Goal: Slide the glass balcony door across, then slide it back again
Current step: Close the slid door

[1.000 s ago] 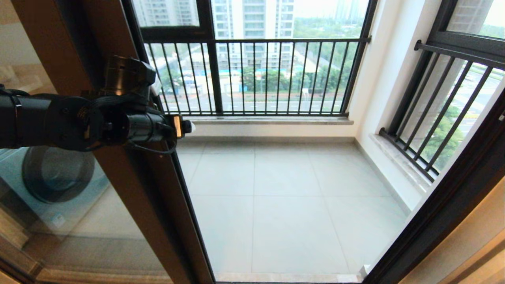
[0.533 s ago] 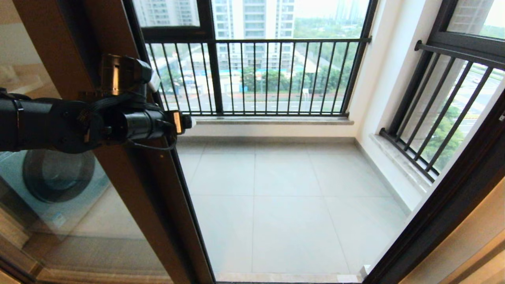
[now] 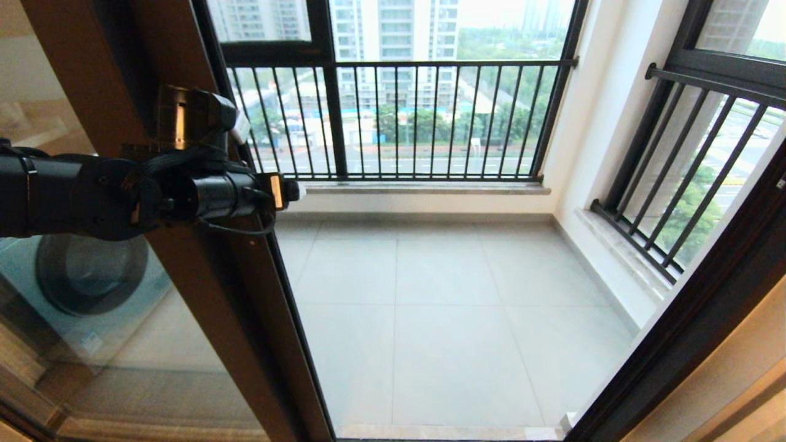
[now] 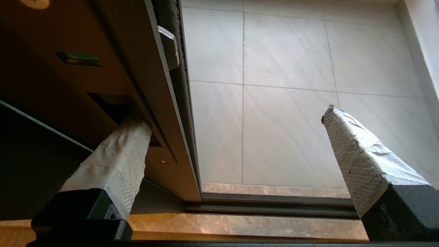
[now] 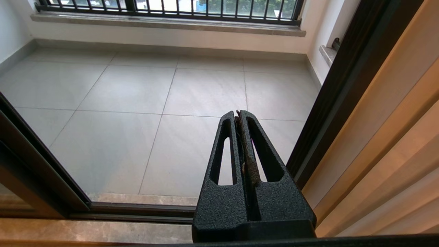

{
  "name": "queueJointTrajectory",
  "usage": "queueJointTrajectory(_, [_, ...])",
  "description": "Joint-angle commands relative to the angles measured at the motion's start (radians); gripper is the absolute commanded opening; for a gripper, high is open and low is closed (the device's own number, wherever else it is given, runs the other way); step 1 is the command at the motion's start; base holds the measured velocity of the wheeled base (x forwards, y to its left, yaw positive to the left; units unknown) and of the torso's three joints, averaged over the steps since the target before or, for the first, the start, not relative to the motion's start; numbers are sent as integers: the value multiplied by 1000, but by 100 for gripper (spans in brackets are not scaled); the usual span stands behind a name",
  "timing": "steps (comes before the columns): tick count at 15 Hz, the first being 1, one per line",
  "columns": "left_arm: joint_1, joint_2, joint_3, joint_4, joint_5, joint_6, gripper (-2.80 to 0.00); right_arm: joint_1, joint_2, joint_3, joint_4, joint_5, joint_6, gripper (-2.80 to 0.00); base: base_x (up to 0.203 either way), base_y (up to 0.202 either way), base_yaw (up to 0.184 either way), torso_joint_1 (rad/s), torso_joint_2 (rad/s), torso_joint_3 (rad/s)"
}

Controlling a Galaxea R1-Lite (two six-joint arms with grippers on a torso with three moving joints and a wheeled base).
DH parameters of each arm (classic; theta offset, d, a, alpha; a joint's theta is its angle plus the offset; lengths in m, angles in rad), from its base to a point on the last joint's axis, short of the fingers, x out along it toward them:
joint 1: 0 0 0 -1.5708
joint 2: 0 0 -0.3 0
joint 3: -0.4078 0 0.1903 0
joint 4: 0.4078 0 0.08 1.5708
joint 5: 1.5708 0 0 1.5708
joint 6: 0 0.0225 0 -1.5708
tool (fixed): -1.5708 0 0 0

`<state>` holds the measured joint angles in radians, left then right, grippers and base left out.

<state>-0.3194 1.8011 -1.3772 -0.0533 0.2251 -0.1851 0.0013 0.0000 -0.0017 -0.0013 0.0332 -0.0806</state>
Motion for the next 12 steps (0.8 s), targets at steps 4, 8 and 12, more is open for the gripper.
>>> queueJointTrajectory(4, [-41,-2,10,0,0,-3,0,0,2,0,0,1,-1,-280,0,0,0,0,0,0])
queueJointTrajectory(8, [-67,-2,15,-2,2,-7,0,0,2,0,0,1,-1,-280,0,0,0,0,0,0])
queueJointTrajectory(12, [-68,-2,24,-3,2,-8,0,0,2,0,0,1,-1,-280,0,0,0,0,0,0])
